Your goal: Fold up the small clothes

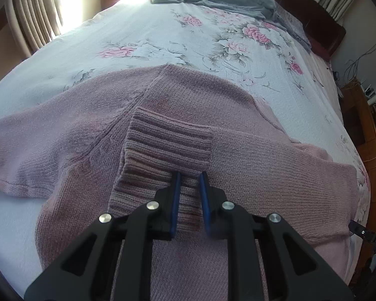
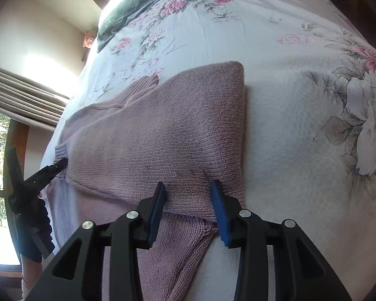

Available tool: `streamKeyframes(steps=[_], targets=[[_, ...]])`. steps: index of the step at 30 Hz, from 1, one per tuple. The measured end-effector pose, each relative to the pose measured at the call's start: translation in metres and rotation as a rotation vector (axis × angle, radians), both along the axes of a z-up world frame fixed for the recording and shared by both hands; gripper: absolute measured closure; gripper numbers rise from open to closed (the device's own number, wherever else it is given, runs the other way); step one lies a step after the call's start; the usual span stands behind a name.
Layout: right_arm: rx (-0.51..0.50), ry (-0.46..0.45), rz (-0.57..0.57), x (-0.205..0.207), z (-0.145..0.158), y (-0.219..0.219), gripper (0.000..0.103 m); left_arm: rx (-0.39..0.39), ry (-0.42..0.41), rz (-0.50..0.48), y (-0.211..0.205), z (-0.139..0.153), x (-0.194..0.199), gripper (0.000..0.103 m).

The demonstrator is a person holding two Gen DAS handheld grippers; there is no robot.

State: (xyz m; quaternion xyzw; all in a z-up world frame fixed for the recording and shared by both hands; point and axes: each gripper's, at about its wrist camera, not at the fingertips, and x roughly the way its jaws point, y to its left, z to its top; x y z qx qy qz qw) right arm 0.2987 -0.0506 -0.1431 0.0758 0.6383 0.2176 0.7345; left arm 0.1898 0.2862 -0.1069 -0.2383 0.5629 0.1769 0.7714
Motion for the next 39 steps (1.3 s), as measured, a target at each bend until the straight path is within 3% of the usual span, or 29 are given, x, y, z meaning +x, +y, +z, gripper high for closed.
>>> streamKeyframes(steps=[3,7,9,14,19,23,30,36,39], targets=[[0.002,-0.066,-0.017,-0.007,0.03,0.002,0.057,-0.029,-0.026,0.018,0.007,0.016,-0.011,0.086],[0.008,-0.102,0.019,-0.023,0.054,0.019,0.054,0.025,-0.081,0.081,0.034,0.045,-0.052,0.066],[0.016,-0.115,0.061,-0.033,0.061,0.033,0.054,0.044,-0.089,0.148,0.059,0.052,-0.08,0.065],[0.023,-0.102,0.188,-0.062,0.055,0.084,0.049,0.154,-0.006,0.352,0.137,0.052,-0.156,0.063],[0.01,-0.062,0.304,-0.092,0.031,0.137,0.049,0.172,0.067,0.584,0.216,0.037,-0.227,0.063],[-0.025,-0.036,0.332,-0.102,0.01,0.161,0.049,0.117,0.042,0.714,0.269,0.024,-0.26,0.063],[-0.064,-0.041,0.321,-0.106,0.001,0.165,0.047,0.042,-0.129,0.829,0.331,0.018,-0.282,0.063],[-0.082,-0.049,0.313,-0.107,-0.001,0.168,0.044,-0.087,-0.295,0.911,0.343,0.026,-0.304,0.063],[-0.095,-0.053,0.314,-0.108,-0.004,0.173,0.039,-0.101,-0.3,0.904,0.344,0.026,-0.306,0.061]])
